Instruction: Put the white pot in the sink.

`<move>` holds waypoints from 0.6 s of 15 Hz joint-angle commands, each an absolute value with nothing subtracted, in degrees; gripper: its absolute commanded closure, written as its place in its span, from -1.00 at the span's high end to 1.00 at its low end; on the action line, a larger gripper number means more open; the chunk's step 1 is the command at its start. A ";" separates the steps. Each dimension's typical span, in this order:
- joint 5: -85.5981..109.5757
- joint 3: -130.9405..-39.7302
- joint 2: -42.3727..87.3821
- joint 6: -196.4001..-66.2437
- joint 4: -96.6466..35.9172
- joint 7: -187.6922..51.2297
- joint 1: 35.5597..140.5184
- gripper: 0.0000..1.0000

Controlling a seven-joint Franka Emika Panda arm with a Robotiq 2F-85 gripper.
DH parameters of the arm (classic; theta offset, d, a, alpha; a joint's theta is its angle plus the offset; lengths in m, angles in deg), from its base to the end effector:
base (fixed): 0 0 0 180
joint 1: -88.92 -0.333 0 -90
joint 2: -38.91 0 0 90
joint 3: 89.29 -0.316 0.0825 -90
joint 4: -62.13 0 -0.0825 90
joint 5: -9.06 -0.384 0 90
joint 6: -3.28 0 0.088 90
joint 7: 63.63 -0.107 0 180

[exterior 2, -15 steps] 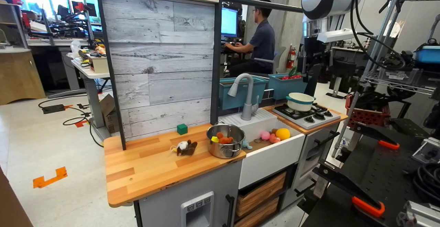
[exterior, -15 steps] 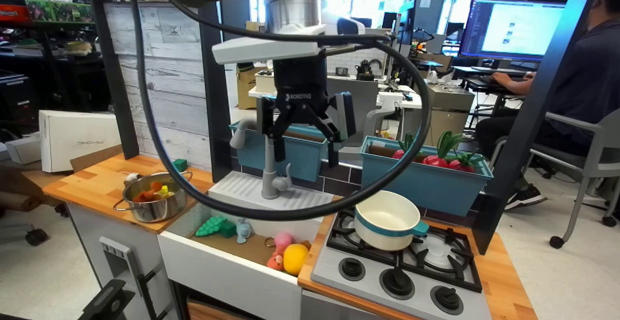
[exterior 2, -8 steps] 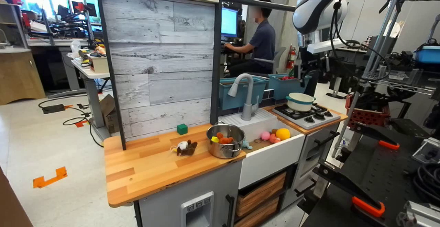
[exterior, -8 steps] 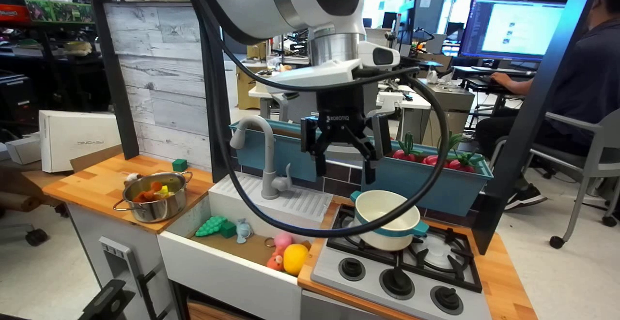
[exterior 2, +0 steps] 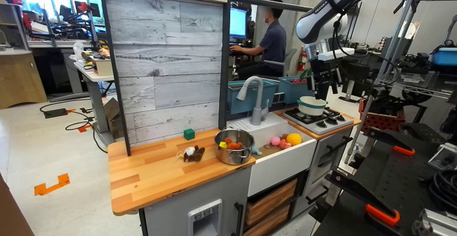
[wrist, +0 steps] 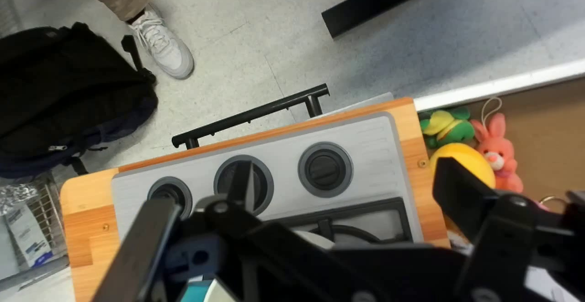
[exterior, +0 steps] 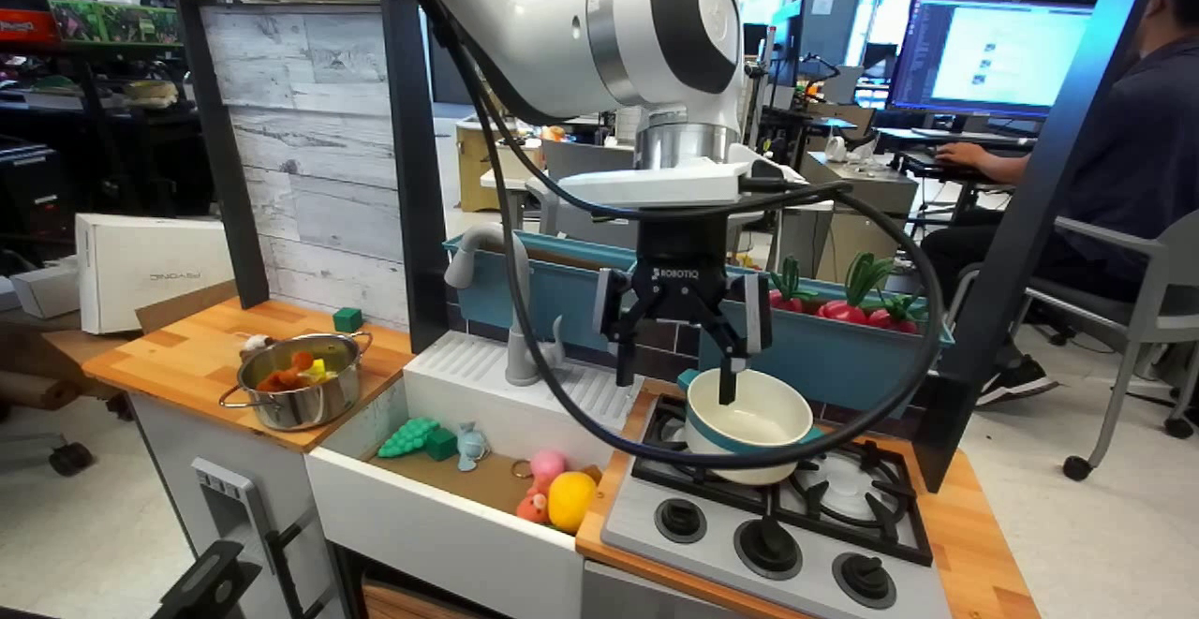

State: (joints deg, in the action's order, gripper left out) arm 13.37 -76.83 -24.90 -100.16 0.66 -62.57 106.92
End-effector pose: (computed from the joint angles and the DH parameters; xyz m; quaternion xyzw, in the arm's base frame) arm 0.6456 -0.3336 0.1243 0.9548 -0.1928 -0.2087 0.0872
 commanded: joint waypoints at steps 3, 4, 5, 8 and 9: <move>16.58 -76.97 -35.15 -85.69 19.90 -44.25 110.67 1.00; 17.05 -75.60 -37.15 -85.08 22.45 -47.29 110.09 1.00; 17.17 -75.66 -38.74 -84.62 24.97 -46.56 110.53 1.00; 12.91 -77.17 -42.65 -90.29 30.36 -55.81 112.03 1.00; 13.03 -78.46 -43.03 -92.29 30.54 -58.25 112.36 1.00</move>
State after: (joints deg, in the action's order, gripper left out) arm 14.95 -76.16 -38.22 -89.51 22.87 -52.59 110.51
